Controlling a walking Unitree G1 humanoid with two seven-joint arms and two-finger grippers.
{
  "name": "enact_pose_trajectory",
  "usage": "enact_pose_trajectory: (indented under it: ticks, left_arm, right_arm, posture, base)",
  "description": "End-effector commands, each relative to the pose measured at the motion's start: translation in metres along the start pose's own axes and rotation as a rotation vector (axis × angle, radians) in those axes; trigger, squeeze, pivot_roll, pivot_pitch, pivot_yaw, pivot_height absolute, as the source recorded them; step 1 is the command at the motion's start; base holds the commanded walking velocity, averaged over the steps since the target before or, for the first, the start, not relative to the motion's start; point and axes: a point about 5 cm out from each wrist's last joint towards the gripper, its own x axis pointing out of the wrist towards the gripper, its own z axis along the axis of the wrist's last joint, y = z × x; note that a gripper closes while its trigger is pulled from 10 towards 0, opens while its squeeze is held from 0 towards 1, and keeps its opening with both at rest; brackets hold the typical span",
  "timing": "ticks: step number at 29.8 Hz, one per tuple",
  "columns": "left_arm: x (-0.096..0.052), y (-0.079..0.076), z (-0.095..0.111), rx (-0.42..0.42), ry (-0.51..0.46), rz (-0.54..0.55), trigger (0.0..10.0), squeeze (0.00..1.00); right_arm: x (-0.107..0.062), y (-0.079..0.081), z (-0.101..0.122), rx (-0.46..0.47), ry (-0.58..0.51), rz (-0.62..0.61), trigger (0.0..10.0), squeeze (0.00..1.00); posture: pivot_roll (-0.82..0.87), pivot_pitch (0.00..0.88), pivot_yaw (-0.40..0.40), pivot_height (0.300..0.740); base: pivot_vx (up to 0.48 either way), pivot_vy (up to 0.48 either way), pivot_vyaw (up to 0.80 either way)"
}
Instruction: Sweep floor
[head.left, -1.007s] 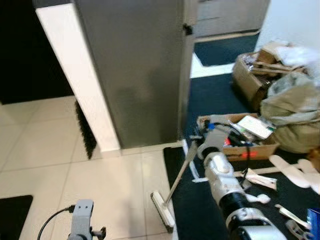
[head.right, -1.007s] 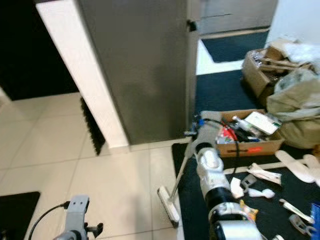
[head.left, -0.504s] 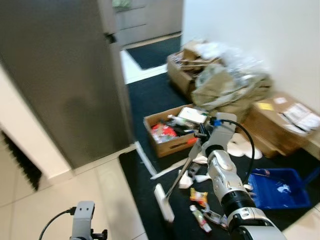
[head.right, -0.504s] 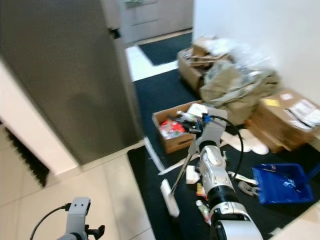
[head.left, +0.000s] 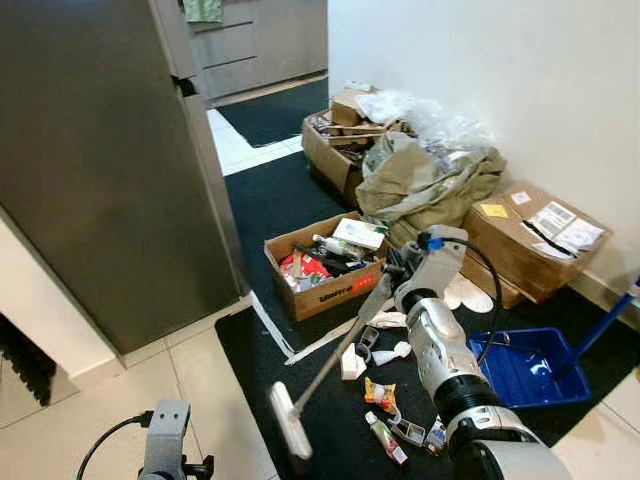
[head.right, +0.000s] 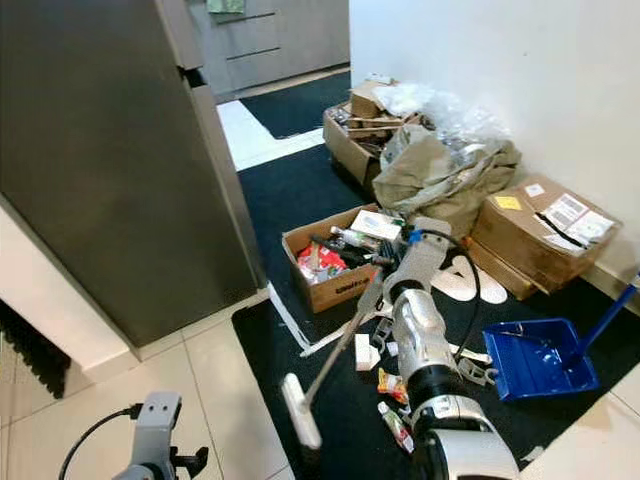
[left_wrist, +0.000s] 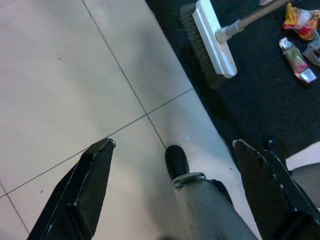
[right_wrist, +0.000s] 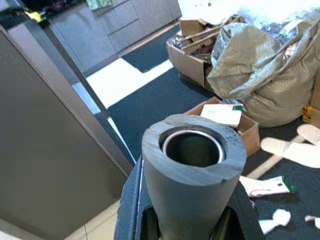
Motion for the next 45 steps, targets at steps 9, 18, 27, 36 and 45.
enact_pose_trajectory:
  ticks: [9, 18, 27, 36, 45]
  left_arm:
    - [0.002, 0.0, 0.038, 0.115, -0.179, -0.087, 10.0, 0.0]
    - [-0.001, -0.001, 0.043, 0.221, -0.234, -0.141, 10.0, 0.0]
    - [-0.011, 0.018, 0.031, 0.256, -0.269, -0.144, 10.0, 0.0]
    - [-0.017, 0.028, 0.027, 0.292, -0.281, -0.157, 10.0, 0.0]
    - [-0.02, 0.033, 0.033, 0.31, -0.308, -0.163, 10.0, 0.0]
  right_arm:
    - [0.005, -0.005, 0.017, -0.186, -0.071, -0.124, 10.0, 0.0]
    - [0.001, 0.02, 0.01, -0.088, -0.136, 0.045, 10.0, 0.0]
    - [0.005, 0.029, 0.015, -0.247, -0.17, 0.106, 10.0, 0.0]
    - [0.006, 0.015, 0.026, -0.291, -0.266, -0.054, 10.0, 0.0]
    - [0.014, -0.023, 0.074, -0.543, -0.402, -0.261, 10.0, 0.0]
  posture:
    - [-0.04, 0.132, 0.069, 0.74]
    - [0.02, 0.226, 0.064, 0.74]
    - [0.08, 0.33, 0.075, 0.74]
    - [0.12, 0.362, 0.103, 0.74]
    - [0.13, 0.367, 0.115, 0.74]
  base:
    - [0.0, 0.0, 0.0]
    - [0.0, 0.0, 0.0]
    - [0.0, 0.0, 0.0]
    - [0.0, 0.0, 0.0]
    - [0.0, 0.0, 0.0]
